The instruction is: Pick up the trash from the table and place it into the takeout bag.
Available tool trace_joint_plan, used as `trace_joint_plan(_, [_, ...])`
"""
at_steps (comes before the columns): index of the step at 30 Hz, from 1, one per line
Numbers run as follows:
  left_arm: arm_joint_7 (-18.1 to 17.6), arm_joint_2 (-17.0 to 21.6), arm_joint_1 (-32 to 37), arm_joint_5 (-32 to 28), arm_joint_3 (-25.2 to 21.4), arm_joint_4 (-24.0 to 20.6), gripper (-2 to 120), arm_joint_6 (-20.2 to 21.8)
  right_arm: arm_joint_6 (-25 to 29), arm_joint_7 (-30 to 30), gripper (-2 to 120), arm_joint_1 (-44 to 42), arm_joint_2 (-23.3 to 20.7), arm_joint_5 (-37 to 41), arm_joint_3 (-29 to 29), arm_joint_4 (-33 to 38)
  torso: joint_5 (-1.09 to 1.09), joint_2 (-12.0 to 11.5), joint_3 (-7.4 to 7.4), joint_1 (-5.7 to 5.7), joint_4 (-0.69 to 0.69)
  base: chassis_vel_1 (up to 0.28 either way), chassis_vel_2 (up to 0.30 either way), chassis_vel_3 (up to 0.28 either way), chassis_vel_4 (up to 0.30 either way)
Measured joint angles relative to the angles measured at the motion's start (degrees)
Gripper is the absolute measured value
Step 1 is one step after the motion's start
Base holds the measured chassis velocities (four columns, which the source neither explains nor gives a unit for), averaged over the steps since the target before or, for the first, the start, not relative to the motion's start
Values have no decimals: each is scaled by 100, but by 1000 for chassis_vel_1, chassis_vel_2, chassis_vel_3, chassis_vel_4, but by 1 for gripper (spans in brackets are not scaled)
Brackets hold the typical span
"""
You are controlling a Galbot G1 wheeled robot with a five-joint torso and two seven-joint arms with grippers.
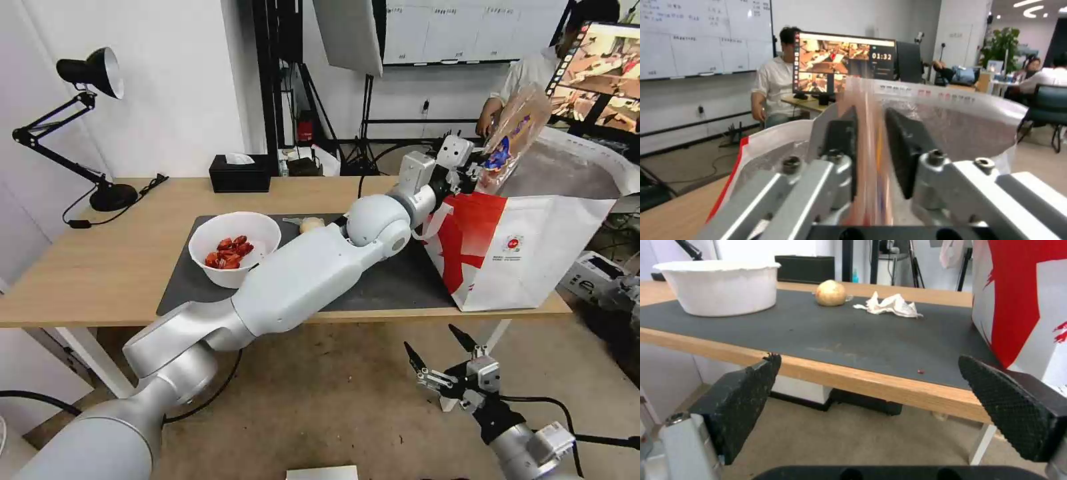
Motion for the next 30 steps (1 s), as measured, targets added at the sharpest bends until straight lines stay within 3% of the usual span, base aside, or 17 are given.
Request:
trace_joint_plan(9, [-201, 226, 41, -550, -184, -339, 56, 20, -24, 9, 100, 9, 8, 0, -13, 34, 0, 0, 0, 0, -1, 0, 0, 0, 0])
trace_joint_plan(11, [-267, 509, 115, -686, -329, -668, 69, 8, -26, 11, 100, -6, 8, 0, -11, 84, -1, 0, 0, 0, 0, 0, 0, 0, 0])
trace_joint_plan(16, [-324, 878, 270, -735, -524, -1045, 80, -1, -28, 17, 100, -11, 4, 0, -7, 119, -2, 0, 0, 0, 2, 0, 0, 0, 0])
trace_joint_plan(19, [-336, 1525, 711, -702, -811, -1626, 96, -52, -31, 31, 100, 5, 1, 0, -8, 124, -2, 0, 0, 0, 0, 0, 0, 0, 0])
trace_joint_plan(30, [-162, 2616, 2091, -324, -1694, -2800, 100, -105, -32, 57, 100, 110, -10, -6, -59, 107, -2, 0, 0, -1, 0, 0, 0, 0, 0])
